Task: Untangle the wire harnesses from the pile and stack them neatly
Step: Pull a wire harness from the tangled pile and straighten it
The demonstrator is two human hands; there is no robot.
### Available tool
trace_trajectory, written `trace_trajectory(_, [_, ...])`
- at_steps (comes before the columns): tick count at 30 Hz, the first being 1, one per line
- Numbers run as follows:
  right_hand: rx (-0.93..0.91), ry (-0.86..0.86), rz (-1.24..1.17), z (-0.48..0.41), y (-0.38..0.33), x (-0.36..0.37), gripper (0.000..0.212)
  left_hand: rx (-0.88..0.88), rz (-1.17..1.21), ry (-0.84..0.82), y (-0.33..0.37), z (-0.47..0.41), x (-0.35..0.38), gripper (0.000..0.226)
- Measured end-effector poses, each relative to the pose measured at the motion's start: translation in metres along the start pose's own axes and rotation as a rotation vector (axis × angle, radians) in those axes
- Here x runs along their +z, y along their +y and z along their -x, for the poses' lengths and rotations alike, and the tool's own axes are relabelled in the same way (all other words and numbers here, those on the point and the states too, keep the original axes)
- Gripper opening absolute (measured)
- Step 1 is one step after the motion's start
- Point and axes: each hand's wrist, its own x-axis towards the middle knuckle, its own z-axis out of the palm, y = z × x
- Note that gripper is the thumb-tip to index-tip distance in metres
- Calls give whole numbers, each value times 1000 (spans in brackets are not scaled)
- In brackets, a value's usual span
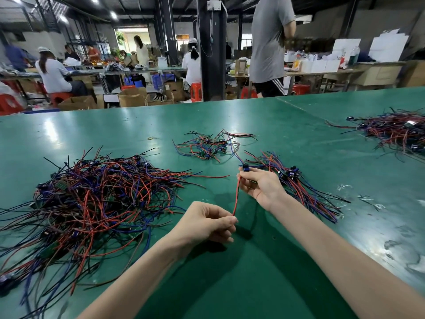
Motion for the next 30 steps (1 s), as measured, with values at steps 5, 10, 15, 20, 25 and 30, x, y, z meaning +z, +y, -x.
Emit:
trace_trajectory(5, [-10,15,28,-2,1,0,15,2,-42,-25,0,-1,0,12])
trace_trajectory(10, [-22,40,36,-5,-1,-2,14,-8,-50,24,-2,-2,3,18])
trace_trajectory(15, [-38,45,33,-5,-1,-3,14,-20,-19,62,-3,-4,1,19])
trace_trajectory(20, [-47,51,26,-6,-3,-4,13,-40,53,110,-5,-7,0,19])
trace_trajectory(25, [-56,48,17,-7,-4,-4,14,-42,63,196,-6,-9,-5,15])
trace_trajectory(30, [-70,41,27,-6,-4,-3,15,-22,-30,189,-6,-9,-6,22])
